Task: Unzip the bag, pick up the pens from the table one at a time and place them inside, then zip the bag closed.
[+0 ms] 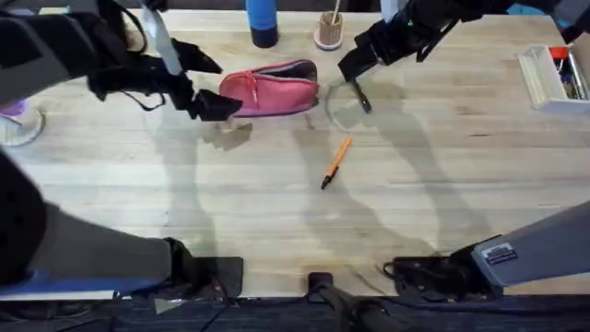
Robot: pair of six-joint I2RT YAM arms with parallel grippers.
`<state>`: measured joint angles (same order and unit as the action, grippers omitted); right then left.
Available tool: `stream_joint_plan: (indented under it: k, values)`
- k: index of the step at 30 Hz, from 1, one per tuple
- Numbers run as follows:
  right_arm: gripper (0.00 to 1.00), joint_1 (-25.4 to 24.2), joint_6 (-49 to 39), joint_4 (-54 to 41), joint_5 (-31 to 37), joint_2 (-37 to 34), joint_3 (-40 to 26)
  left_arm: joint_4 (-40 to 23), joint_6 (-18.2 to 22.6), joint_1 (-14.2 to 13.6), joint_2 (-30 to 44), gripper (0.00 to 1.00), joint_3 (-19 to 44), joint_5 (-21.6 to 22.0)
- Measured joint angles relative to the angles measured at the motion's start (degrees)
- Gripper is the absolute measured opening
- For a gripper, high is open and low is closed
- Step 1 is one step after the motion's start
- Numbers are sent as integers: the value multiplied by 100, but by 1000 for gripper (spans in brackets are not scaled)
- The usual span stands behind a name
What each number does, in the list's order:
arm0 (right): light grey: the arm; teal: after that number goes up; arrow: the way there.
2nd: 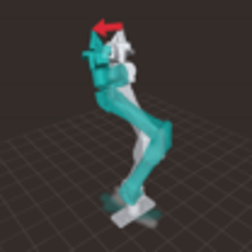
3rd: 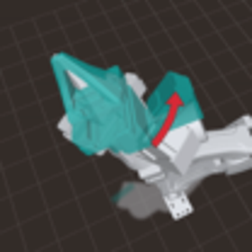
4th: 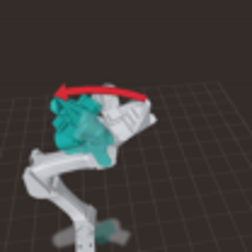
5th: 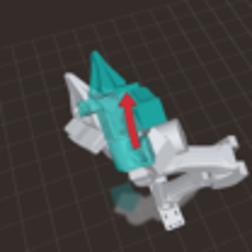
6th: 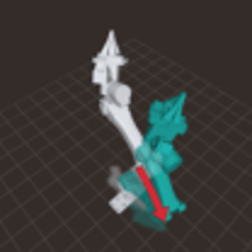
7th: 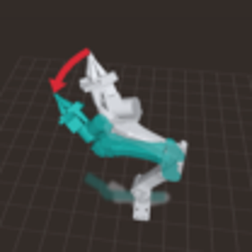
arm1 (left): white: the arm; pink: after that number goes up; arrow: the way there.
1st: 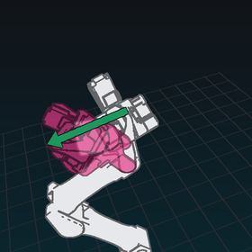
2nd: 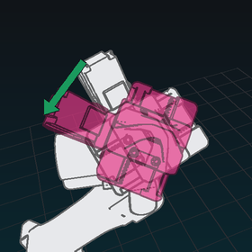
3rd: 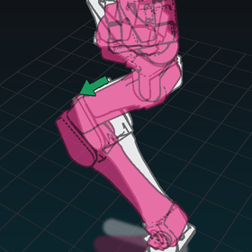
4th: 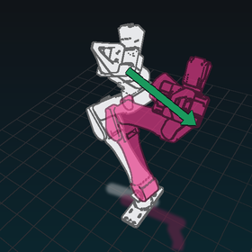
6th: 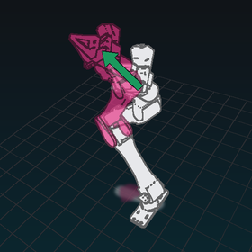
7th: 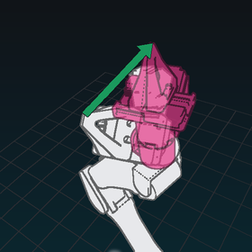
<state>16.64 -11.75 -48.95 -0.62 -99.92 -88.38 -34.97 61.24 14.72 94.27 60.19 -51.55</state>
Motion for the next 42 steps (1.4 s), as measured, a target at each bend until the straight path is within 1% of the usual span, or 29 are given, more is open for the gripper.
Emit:
stream_joint_plan:
  k: [6,11,14,17,18,20,26,29,36,42]
  values:
    - [997,0,2,0,0,0,0,-511,-315,234,-1007,993,161,635]
    - [997,0,2,0,0,0,0,-1113,-527,256,-1701,993,216,1040]
    - [997,0,2,6,-1,0,0,-1363,-642,256,-1940,993,216,1223]
    - [997,0,2,81,0,0,0,-1482,-745,256,-2104,993,216,1438]
    - [997,2,2,90,-6,0,0,-1496,-791,256,-2161,993,216,1642]
    - [997,2,4,94,-61,0,0,-1500,-814,256,-2158,993,216,1779]
    - [997,0,19,81,-225,-15,0,-1500,-834,256,-2158,993,216,1938]
    - [998,-2,117,40,-224,-133,0,-1500,-836,256,-2158,993,216,1976]
    - [997,0,622,91,95,-690,7,-1500,-853,256,-2158,993,216,1988]
    - [998,0,1056,211,338,-829,37,-1500,-853,256,-2157,993,216,1988]
